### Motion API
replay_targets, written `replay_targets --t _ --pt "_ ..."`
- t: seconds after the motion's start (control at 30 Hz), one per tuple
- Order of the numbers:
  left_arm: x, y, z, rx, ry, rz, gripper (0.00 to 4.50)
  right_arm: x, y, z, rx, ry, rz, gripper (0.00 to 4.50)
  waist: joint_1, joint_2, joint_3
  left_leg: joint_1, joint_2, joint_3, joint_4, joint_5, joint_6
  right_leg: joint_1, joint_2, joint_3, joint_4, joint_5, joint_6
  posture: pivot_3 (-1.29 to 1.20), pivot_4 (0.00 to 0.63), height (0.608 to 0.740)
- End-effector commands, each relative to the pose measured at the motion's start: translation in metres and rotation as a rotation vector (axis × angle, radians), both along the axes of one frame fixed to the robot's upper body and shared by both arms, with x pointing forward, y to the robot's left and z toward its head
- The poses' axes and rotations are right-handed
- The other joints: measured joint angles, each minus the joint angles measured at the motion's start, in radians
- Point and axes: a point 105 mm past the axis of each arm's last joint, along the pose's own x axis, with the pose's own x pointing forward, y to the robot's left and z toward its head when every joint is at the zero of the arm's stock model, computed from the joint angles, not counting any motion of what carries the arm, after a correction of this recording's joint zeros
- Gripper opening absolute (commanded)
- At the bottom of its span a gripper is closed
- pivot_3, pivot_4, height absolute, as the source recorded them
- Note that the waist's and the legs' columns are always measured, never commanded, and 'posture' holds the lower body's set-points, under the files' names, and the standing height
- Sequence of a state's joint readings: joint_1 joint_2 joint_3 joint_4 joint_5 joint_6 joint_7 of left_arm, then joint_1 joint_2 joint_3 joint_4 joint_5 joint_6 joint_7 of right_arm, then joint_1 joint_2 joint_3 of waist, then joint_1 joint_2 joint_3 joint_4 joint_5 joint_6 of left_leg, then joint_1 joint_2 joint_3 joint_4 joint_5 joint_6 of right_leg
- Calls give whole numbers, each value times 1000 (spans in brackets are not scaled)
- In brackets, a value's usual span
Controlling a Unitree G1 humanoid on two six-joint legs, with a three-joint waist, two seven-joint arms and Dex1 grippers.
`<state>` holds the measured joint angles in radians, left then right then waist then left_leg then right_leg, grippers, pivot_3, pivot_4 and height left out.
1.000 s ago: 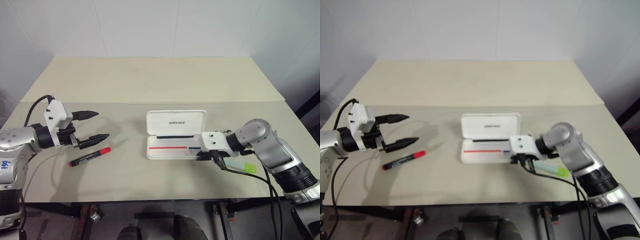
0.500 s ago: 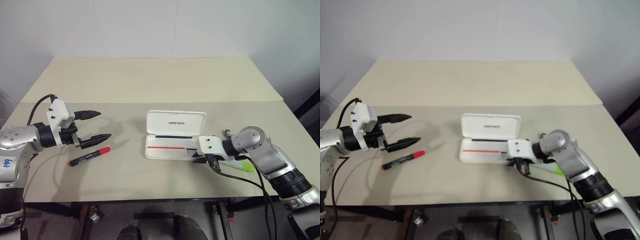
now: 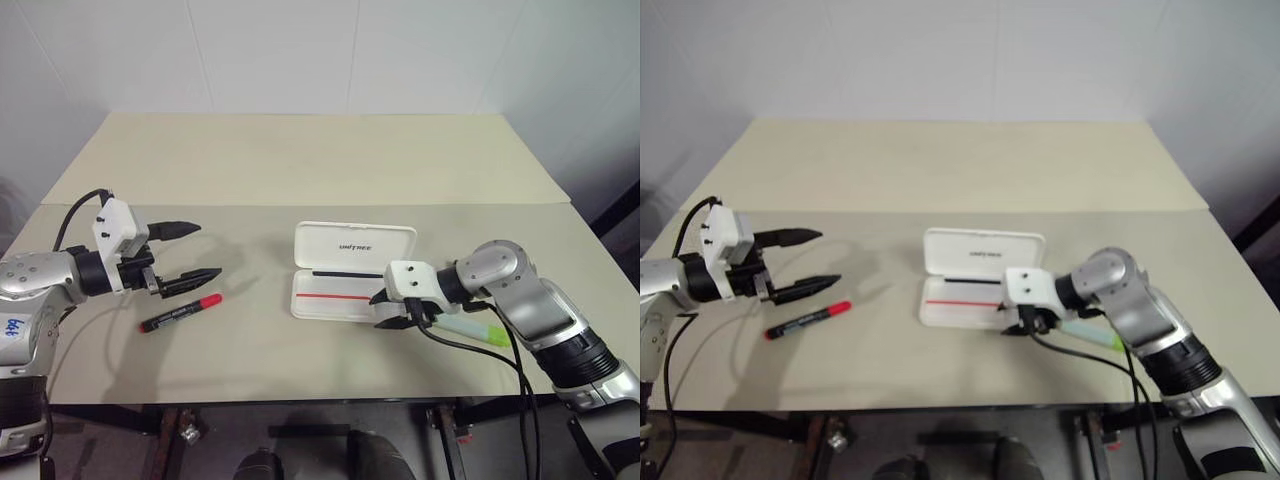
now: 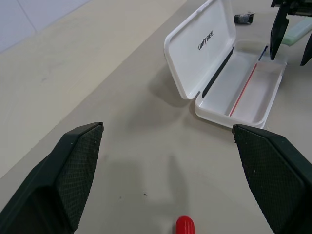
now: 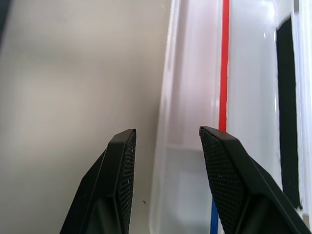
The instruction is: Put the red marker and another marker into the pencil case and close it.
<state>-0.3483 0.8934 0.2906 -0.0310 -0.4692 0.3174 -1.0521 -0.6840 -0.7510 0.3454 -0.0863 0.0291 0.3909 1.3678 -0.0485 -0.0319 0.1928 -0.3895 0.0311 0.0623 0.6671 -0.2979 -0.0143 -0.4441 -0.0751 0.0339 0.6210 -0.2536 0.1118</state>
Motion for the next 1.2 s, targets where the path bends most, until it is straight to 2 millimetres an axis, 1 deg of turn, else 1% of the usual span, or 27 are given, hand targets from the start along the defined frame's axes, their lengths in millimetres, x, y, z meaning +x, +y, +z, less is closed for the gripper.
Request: replay_targets --t 0.03,0.1,0.13,0.2,0.23,0.27,0.33,0.43,0.47,0.53,0.63,0.7,0.9,0.93,1.07,1.17,1.2 --pt "-12 1 13 7 -48 -24 4500 -1 -14 25 10 -49 -25 2550 2 0 0 0 0 0 0 0 0 0 0 0 0 0 0 0 150 740" --pt "-16 2 11 7 -44 -25 4500 0 -20 30 17 -55 -38 3101 4 0 0 0 0 0 0 0 0 0 0 0 -1 0 0 0 150 740" --pt "-18 5 9 9 -37 -22 4500 -1 -20 36 57 -59 -33 3466 5 0 0 0 0 0 0 0 0 0 0 0 -1 0 0 0 150 740" --pt "-21 9 7 9 -24 -10 4500 -7 -20 58 216 -93 42 4172 4 0 0 0 0 0 0 0 0 0 0 0 -2 0 0 0 150 740" --pt "-23 12 7 8 -21 -5 4500 -8 -25 65 280 -103 51 4481 5 0 0 0 0 0 0 0 0 0 0 0 -2 0 0 0 150 740" --pt "-24 14 6 4 -20 -1 4500 -10 -31 69 320 -100 58 4481 7 0 0 1 0 0 0 0 0 0 0 0 -2 0 -1 0 150 740" --pt "-26 18 6 -7 -17 6 4500 -16 -45 69 372 -68 53 4481 11 -1 0 1 0 0 0 0 0 0 0 0 -2 0 -1 0 150 740" --pt "-29 24 4 -27 -12 16 4500 -20 -55 70 433 -40 25 4481 19 -1 0 1 0 0 0 0 0 1 -1 0 -3 0 -1 0 150 740" --pt "-31 26 3 -36 -2 20 4500 -20 -59 76 494 -17 -10 4481 19 -1 0 1 0 0 0 0 0 1 -1 0 -3 0 -1 0 150 740" --pt "-33 33 -1 -59 20 37 4500 -21 -62 88 570 -5 -43 4481 20 -1 0 1 0 0 0 0 0 1 -1 0 -2 0 -1 0 150 740" --pt "-37 45 -12 -70 53 75 4500 -27 -59 101 630 -1 -52 4481 16 -1 0 3 1 0 0 0 0 1 -1 0 -1 -1 -2 0 150 740" --pt "-37 50 -16 -72 71 89 4500 -29 -59 106 660 -2 -59 4481 15 -1 0 3 1 0 -1 0 0 1 -1 0 -1 -1 -3 0 150 740" --pt "-38 57 -29 -29 123 88 4500 -34 -60 90 591 -8 -49 4481 21 -1 0 3 1 0 -1 0 0 1 -1 -1 -1 -2 -3 0 150 740" --pt "-38 59 -34 4 134 93 4500 -33 -59 87 577 -16 -44 4481 20 -1 0 2 0 0 -1 0 0 1 -2 -1 -1 -2 -3 0 150 740" --pt "-39 72 -46 59 173 141 4500 -31 -54 81 559 -31 -30 4481 17 -1 0 2 0 0 -1 0 0 1 -2 0 -2 -2 -3 0 150 740" --pt "-39 87 -59 171 272 200 4500 -31 -52 78 552 -27 -23 4481 17 -1 0 2 1 0 -1 0 0 1 -1 -1 -2 -2 -3 0 150 740" --pt "-39 89 -59 197 289 200 4500 -30 -50 78 553 -26 -21 4481 18 -1 0 3 1 0 -1 0 0 1 -1 -1 -2 -2 -3 0 150 740"
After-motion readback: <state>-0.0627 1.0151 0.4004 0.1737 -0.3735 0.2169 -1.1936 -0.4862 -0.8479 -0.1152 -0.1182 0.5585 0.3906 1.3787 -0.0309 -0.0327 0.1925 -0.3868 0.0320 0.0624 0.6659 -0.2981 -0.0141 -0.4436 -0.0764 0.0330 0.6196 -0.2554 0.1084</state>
